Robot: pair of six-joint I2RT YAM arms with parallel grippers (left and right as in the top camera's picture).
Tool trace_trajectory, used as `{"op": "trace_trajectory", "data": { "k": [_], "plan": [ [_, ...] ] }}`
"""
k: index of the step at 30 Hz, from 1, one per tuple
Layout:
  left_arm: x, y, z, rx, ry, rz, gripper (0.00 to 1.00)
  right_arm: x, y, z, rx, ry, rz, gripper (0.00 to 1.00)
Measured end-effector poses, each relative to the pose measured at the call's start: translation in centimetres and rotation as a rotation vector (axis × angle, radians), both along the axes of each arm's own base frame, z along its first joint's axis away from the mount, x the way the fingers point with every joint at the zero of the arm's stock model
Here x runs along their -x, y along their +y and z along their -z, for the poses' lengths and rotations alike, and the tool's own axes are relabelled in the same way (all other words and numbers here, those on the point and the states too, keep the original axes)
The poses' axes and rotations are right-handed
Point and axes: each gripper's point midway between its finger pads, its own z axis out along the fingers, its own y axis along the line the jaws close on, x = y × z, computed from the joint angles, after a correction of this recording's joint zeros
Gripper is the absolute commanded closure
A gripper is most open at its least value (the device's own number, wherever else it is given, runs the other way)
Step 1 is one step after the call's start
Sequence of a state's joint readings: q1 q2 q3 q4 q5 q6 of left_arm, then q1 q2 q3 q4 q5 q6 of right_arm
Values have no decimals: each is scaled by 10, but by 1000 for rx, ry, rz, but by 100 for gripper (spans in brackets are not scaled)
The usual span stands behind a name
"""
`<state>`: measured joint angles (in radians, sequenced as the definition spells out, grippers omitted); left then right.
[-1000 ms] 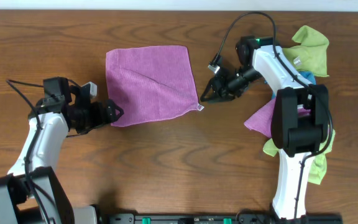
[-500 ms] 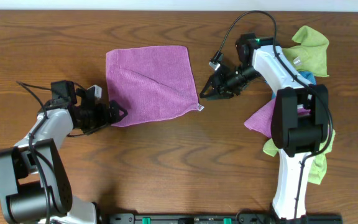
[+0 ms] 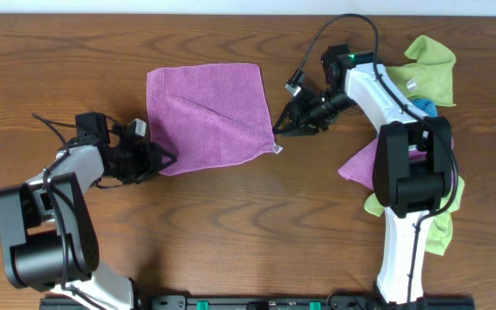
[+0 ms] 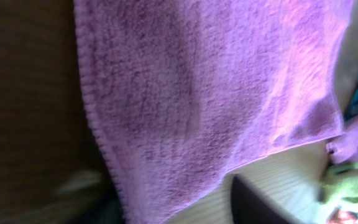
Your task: Fold the cloth
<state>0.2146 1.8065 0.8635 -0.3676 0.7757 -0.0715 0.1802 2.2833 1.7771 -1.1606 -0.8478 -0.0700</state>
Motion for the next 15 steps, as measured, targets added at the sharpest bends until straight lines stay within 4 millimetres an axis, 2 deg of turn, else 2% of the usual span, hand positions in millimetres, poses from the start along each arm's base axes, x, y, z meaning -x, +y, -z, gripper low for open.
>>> {"op": "trace_trajectory", "data": {
  "k": [1,2,7,15],
  "plan": [
    [2,0,3,1,15,-3,90,0,0,0,0,2,1,67],
    [4,0,6,-2,26,-5,94,1,0,0,0,6,3,66],
    [8,1,11,-14,45,-6,95,5,-4,2,40,68,38,56],
    [8,1,11,-14,45,-6,94,8,3,4,96,194,144,62]
  ]
}}
